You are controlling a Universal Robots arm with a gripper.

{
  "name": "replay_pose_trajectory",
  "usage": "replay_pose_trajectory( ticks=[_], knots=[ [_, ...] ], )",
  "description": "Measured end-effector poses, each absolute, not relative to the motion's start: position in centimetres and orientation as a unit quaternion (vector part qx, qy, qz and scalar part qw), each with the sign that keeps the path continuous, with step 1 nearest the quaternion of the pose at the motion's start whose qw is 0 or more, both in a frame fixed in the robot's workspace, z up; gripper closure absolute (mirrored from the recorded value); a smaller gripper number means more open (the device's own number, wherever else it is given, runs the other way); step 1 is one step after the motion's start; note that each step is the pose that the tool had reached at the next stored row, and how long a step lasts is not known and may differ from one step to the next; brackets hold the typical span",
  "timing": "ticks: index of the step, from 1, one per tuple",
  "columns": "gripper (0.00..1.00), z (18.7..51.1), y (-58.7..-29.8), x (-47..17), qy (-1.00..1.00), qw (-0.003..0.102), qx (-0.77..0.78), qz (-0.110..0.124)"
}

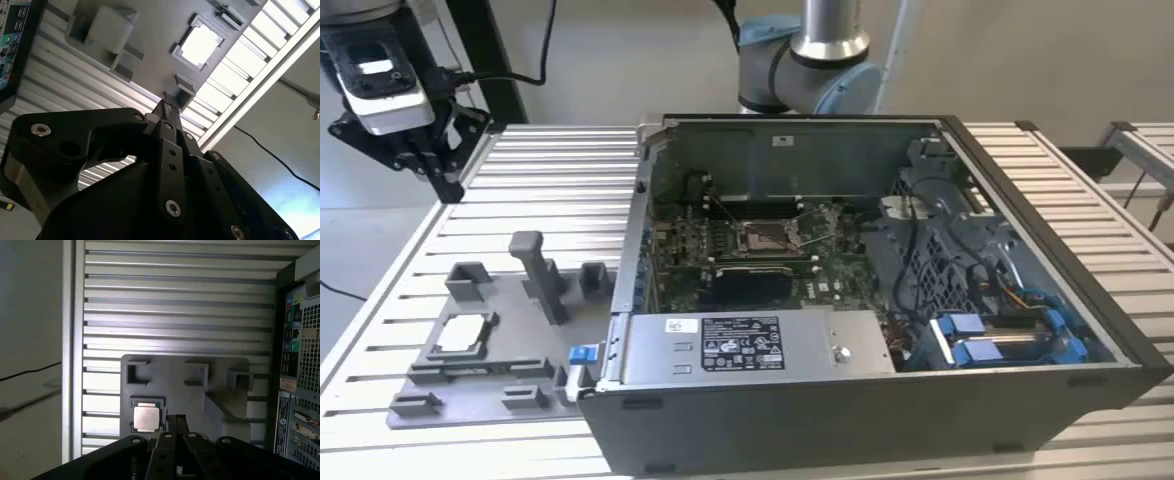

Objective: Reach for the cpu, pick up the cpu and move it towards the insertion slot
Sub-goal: 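Reach for the cpu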

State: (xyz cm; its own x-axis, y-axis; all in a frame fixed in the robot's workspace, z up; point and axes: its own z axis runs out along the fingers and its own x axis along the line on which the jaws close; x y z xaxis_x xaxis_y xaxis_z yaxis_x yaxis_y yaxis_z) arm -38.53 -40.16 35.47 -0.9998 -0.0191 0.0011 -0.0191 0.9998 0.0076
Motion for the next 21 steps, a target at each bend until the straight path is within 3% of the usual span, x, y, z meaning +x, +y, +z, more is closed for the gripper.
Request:
replay_pose_trajectory(
  ticks=[8,21],
  knots=[
    [1.0,35.5,-40.4,-39.1,-1.0,0.001,0.01,-0.004],
    [1.0,35.1,-43.2,-41.1,-1.0,0.001,0.01,-0.004]
  ],
)
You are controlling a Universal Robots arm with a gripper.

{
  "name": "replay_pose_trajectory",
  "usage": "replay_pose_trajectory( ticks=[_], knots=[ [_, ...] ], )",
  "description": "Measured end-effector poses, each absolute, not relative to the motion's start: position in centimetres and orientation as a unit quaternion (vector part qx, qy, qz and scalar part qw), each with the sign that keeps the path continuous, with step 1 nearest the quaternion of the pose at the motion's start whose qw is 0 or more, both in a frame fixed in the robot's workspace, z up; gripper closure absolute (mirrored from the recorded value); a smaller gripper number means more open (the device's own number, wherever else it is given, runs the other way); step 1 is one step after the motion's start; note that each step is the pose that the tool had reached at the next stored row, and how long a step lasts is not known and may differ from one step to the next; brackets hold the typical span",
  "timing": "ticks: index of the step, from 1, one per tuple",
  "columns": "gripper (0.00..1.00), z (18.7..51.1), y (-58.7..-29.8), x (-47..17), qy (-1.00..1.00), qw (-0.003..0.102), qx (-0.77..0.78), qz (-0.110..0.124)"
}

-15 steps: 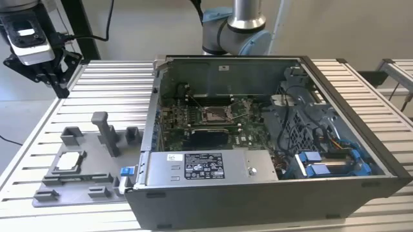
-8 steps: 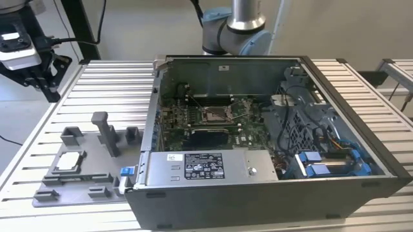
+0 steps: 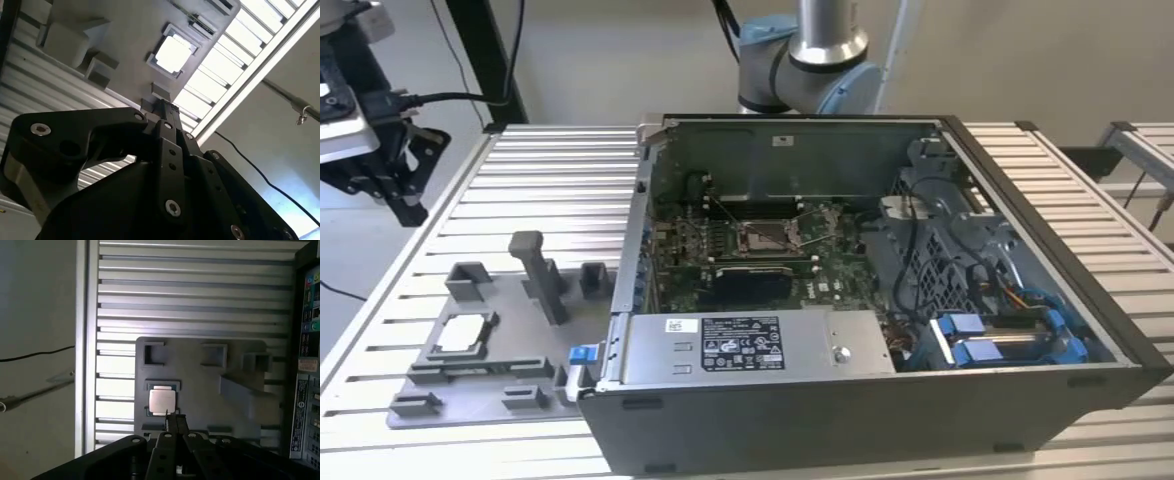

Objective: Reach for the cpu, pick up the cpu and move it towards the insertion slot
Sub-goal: 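Reach for the cpu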

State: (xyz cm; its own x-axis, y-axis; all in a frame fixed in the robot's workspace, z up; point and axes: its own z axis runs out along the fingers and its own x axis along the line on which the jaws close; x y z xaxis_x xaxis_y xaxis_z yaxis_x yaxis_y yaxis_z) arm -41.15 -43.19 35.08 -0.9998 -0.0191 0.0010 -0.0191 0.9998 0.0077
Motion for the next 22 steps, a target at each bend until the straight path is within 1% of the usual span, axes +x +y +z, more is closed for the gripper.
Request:
replay_pose_trajectory(
  ticks=[14,15,22],
  knots=[
    [1.0,34.73,-43.24,-41.7,-1.0,0.001,0.01,-0.004],
    [0.0,34.73,-43.24,-41.7,-1.0,0.001,0.01,-0.004],
    [0.0,34.73,-43.24,-41.7,-1.0,0.001,0.01,-0.004]
  ],
)
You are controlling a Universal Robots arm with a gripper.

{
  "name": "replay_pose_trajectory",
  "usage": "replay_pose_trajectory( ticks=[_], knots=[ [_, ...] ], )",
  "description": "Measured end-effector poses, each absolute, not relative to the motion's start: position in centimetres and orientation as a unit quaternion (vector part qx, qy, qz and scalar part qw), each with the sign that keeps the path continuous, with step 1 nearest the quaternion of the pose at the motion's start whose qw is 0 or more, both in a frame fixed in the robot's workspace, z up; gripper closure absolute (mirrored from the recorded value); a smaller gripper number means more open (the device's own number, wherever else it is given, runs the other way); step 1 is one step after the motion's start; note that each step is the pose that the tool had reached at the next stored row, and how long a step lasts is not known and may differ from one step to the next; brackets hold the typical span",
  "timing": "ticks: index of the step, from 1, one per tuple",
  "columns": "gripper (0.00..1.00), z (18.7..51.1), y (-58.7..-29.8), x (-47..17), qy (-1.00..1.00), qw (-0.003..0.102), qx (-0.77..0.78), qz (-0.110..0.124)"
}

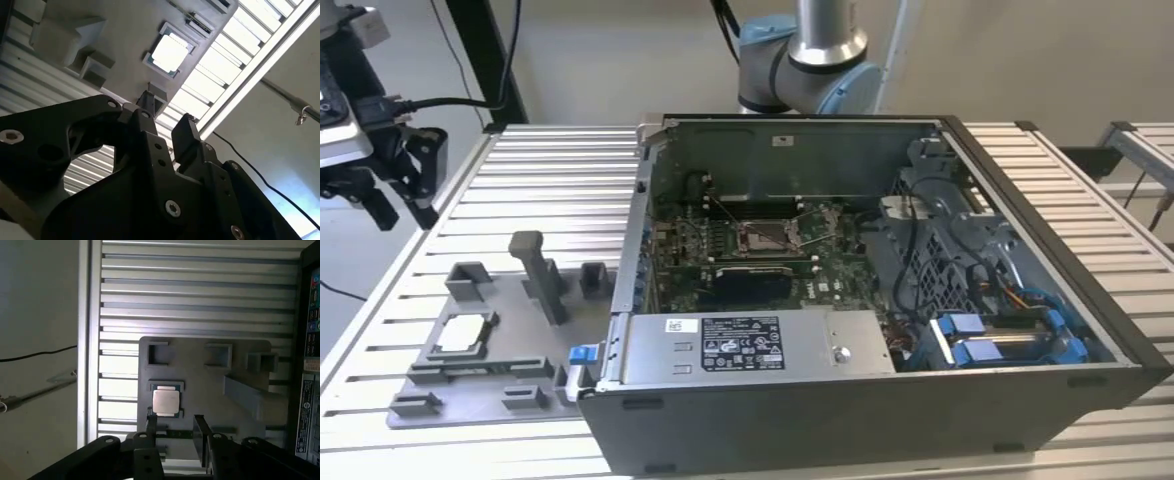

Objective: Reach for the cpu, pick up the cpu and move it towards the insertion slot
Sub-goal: 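Reach for the cpu, then pick up the cpu and move it towards the insertion slot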

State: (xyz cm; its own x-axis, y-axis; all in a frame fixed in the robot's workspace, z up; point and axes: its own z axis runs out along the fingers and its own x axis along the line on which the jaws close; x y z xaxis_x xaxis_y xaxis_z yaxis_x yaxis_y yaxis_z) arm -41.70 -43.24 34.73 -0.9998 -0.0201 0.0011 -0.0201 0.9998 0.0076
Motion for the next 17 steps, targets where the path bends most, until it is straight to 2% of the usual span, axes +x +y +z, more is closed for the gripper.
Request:
replay_pose_trajectory(
  ticks=[17],
  knots=[
    [0.0,34.18,-43.24,-42.28,-1.0,-0.001,0.01,-0.004]
  ],
)
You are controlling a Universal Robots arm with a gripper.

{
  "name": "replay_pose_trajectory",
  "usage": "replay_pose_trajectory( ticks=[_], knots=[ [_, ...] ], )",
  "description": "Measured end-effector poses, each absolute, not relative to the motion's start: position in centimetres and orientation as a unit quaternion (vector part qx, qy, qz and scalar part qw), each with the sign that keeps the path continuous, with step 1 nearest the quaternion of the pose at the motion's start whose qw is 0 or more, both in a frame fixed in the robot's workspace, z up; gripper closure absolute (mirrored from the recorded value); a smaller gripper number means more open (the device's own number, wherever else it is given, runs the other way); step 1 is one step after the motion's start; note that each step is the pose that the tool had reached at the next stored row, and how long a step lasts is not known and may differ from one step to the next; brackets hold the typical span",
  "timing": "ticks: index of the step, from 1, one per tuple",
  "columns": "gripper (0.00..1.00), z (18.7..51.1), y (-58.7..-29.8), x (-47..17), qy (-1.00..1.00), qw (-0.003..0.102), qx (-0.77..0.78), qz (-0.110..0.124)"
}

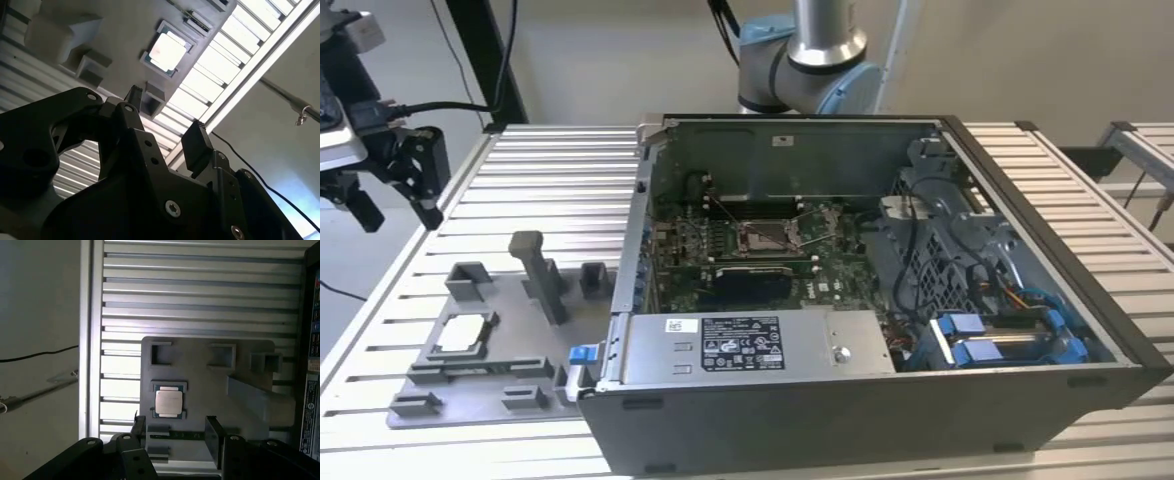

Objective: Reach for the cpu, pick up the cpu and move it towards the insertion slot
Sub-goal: 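Pick up the cpu and move it towards the insertion slot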

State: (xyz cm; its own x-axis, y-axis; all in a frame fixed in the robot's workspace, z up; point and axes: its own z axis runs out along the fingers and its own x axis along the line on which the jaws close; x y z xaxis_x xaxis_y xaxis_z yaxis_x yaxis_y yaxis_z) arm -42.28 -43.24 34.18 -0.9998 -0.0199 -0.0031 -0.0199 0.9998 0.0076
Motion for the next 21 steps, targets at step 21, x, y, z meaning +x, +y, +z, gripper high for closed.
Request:
replay_pose_trajectory(
  ticks=[21],
  knots=[
    [0.0,30.4,-43.4,-42.3,1.0,0.002,-0.008,0.004]
  ],
)
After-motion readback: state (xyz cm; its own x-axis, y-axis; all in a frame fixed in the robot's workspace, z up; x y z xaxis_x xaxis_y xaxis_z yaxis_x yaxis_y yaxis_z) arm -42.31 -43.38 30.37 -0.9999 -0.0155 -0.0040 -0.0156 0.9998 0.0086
